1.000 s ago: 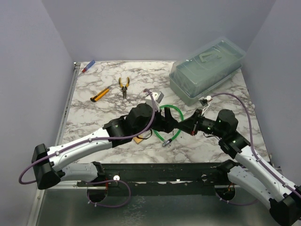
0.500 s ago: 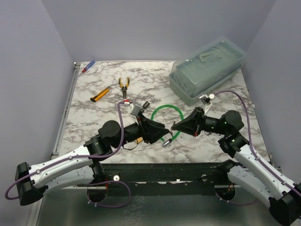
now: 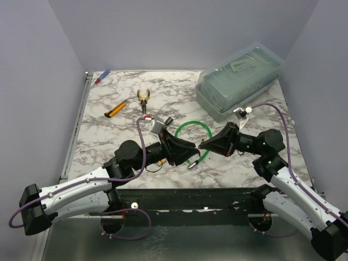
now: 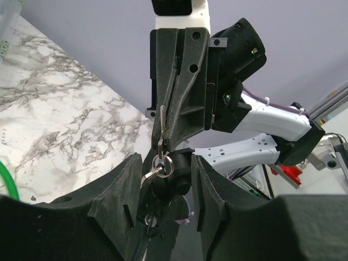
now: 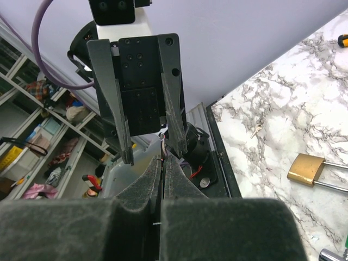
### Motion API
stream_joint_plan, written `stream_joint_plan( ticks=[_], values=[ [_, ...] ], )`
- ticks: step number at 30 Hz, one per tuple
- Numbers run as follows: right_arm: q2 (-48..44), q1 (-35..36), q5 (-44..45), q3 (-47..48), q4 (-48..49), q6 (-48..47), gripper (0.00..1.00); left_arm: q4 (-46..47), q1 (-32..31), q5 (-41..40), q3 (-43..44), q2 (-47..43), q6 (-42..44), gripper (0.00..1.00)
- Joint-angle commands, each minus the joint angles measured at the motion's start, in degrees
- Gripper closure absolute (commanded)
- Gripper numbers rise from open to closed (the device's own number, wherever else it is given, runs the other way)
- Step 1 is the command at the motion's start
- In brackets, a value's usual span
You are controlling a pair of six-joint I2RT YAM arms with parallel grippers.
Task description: Unlock with the key
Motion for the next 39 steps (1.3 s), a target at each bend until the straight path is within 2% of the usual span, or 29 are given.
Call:
stream_joint_plan(
  ticks=[1,8,16,18,25,29,31,32,35,37,39],
  values=[
    [-0.3,0.2,1.4,0.7,0.2,0.2,1.00,4.5,0.2,3.4,-0.4,1.8,-0.6,0.53],
    [-0.1,0.3,2.2,0.9,-0.5,0.3,1.00,5.9,0.2,4.0,-1.0,3.3,-0.3,0.53],
    [0.2,0.2,1.6,0.9,0.3,1.2,1.00,7.1,0.2,2.4,-1.1,4.4,0.4,0.62],
    [0.2,0.3,1.3,0.8,0.6,1.6,1.00,7.2,0.2,1.6,-1.1,4.6,0.6,0.66],
    [0.2,0.3,0.8,0.5,1.7,2.8,1.00,7.7,0.2,0.4,-1.3,4.8,1.2,1.00],
    [0.1,0.3,0.1,0.4,2.0,2.9,1.00,7.6,0.2,0.0,-1.5,4.2,1.6,1.00],
    [-0.1,0.3,-0.3,0.6,1.3,2.1,0.92,7.5,0.2,0.4,-1.6,4.0,1.7,1.00],
    [-0.3,0.3,-0.2,1.2,-0.3,1.3,0.81,7.3,0.2,0.5,-1.6,3.9,1.7,1.00],
    [-0.9,0.3,1.2,3.3,-5.6,-2.0,0.59,6.0,0.2,1.7,-1.4,3.6,2.0,1.00],
    [-1.4,0.3,2.6,5.1,-9.2,-3.8,0.52,5.0,0.2,2.7,-1.3,3.3,2.2,1.00],
    [-1.6,0.3,3.8,6.5,-12.0,-5.1,0.51,3.8,0.2,3.5,-1.3,2.8,2.5,1.00]
  ],
)
